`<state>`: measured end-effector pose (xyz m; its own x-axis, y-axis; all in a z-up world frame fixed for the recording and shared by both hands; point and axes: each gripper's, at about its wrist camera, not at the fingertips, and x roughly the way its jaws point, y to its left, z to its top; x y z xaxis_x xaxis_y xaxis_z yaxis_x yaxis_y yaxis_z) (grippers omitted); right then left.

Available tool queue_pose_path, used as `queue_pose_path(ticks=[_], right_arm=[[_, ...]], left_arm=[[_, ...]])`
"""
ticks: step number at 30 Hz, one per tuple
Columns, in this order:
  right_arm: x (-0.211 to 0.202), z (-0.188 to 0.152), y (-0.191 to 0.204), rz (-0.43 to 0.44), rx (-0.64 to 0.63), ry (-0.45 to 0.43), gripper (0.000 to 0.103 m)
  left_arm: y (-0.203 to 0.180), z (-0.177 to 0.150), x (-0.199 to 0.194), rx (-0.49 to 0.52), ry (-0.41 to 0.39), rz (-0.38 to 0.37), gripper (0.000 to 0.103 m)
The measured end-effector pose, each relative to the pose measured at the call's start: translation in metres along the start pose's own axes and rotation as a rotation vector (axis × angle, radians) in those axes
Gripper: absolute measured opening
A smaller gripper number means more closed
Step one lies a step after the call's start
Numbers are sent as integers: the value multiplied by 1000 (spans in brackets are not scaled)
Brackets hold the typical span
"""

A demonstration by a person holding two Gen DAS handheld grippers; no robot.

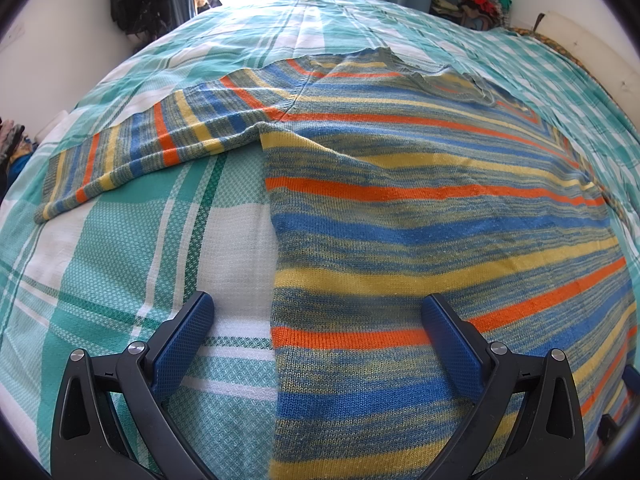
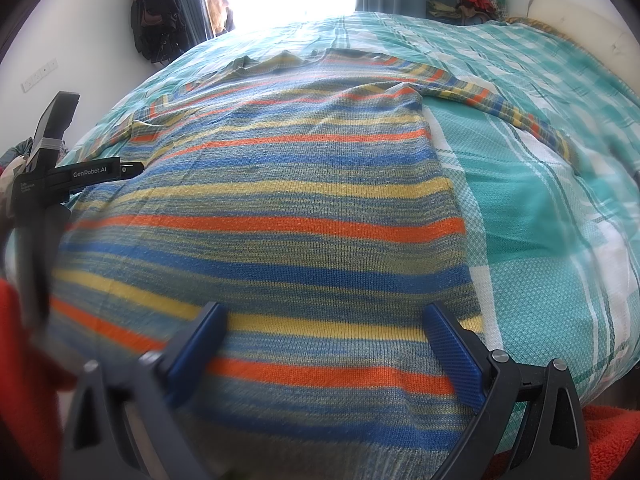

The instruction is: Fold small clothes

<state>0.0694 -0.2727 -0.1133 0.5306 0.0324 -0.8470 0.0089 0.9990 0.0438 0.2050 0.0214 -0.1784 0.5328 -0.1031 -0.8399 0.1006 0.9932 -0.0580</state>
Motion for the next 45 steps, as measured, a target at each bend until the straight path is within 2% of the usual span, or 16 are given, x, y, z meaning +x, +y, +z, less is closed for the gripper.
queue_pose_path(ticks=[45], right_arm=[[0,-1,1,-1,0,-1,99]], left_arm=[[0,0,0,-1,0,0,103]])
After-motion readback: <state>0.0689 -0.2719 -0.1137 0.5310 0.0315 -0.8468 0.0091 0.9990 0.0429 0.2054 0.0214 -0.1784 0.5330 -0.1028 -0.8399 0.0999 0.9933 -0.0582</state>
